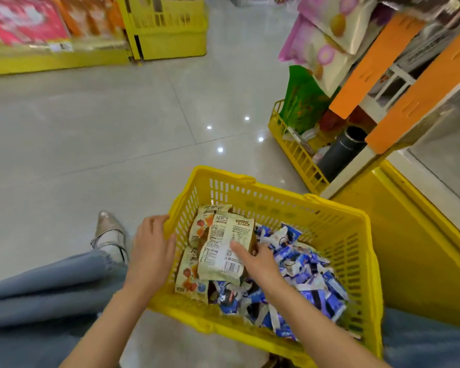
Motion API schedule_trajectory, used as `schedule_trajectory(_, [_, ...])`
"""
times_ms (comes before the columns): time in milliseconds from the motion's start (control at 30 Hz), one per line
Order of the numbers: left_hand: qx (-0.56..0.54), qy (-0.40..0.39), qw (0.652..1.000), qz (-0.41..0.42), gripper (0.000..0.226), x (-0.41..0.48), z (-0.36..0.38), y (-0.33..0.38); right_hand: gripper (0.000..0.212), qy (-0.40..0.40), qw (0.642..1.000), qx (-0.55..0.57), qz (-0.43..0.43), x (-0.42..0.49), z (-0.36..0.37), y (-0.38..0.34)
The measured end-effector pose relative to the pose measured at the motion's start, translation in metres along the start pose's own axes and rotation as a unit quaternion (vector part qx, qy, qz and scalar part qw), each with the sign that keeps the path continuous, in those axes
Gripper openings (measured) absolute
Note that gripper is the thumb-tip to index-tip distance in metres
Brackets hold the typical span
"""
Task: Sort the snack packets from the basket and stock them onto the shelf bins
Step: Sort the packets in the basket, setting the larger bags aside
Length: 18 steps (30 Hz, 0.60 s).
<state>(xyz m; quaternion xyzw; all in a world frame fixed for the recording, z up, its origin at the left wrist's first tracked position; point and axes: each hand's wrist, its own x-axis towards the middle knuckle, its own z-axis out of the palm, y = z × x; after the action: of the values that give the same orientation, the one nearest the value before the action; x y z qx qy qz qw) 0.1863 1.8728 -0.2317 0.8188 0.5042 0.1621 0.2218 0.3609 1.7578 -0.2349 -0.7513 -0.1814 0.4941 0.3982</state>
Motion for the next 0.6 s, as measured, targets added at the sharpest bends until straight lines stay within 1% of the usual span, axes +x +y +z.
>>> schedule_trajectory(67, [-0.035,-0.06,0.993,-0.094,0.033,-0.004,0.002,-0.023,0.049,-0.012,0.999,-0.032,0.014,0.006,0.033,0.005])
schedule_trajectory(133, [-0.074,-0.13,0.981,-0.126,0.026,-0.009,0.012,-0.027,0.056,-0.004,0.998,-0.058,0.022,0.012,0.051,0.013])
schedule_trajectory(200, [-0.09,-0.132,0.98,-0.119,0.024,-0.013,0.017,-0.035,0.06,0.015,0.997,-0.069,0.029,0.017,0.071,0.018])
schedule_trajectory(267, [-0.096,-0.115,0.983,-0.109,0.025,-0.014,0.019,-0.039,0.058,0.037,0.996,-0.084,0.017,0.019,0.083,0.024])
schedule_trajectory(300, [-0.104,-0.109,0.983,-0.103,0.025,-0.014,0.02,-0.04,0.058,0.036,0.995,-0.094,0.008,0.02,0.085,0.027])
schedule_trajectory(333, [-0.114,-0.106,0.983,-0.097,0.024,-0.013,0.02,-0.042,0.06,0.022,0.994,-0.104,0.002,0.02,0.085,0.031])
schedule_trajectory(400, [-0.122,-0.103,0.983,-0.087,0.022,-0.013,0.021,-0.044,0.057,-0.042,0.986,-0.16,-0.005,0.02,0.078,0.038])
schedule_trajectory(433, [-0.121,-0.101,0.984,-0.085,0.021,-0.013,0.023,-0.045,0.051,-0.078,0.972,-0.221,-0.016,0.02,0.071,0.04])
schedule_trajectory(467, [-0.12,-0.098,0.984,-0.086,0.02,-0.012,0.024,-0.046,0.045,-0.1,0.95,-0.292,-0.035,0.021,0.063,0.041])
schedule_trajectory(500, [-0.119,-0.096,0.984,-0.087,0.02,-0.012,0.025,-0.046,0.042,-0.094,0.926,-0.36,-0.066,0.022,0.055,0.041])
schedule_trajectory(567, [-0.125,-0.092,0.984,-0.088,0.021,-0.011,0.027,-0.047,0.045,-0.02,0.881,-0.45,-0.145,0.025,0.04,0.041])
schedule_trajectory(600, [-0.13,-0.091,0.984,-0.087,0.021,-0.011,0.027,-0.047,0.05,0.006,0.868,-0.467,-0.169,0.026,0.033,0.041])
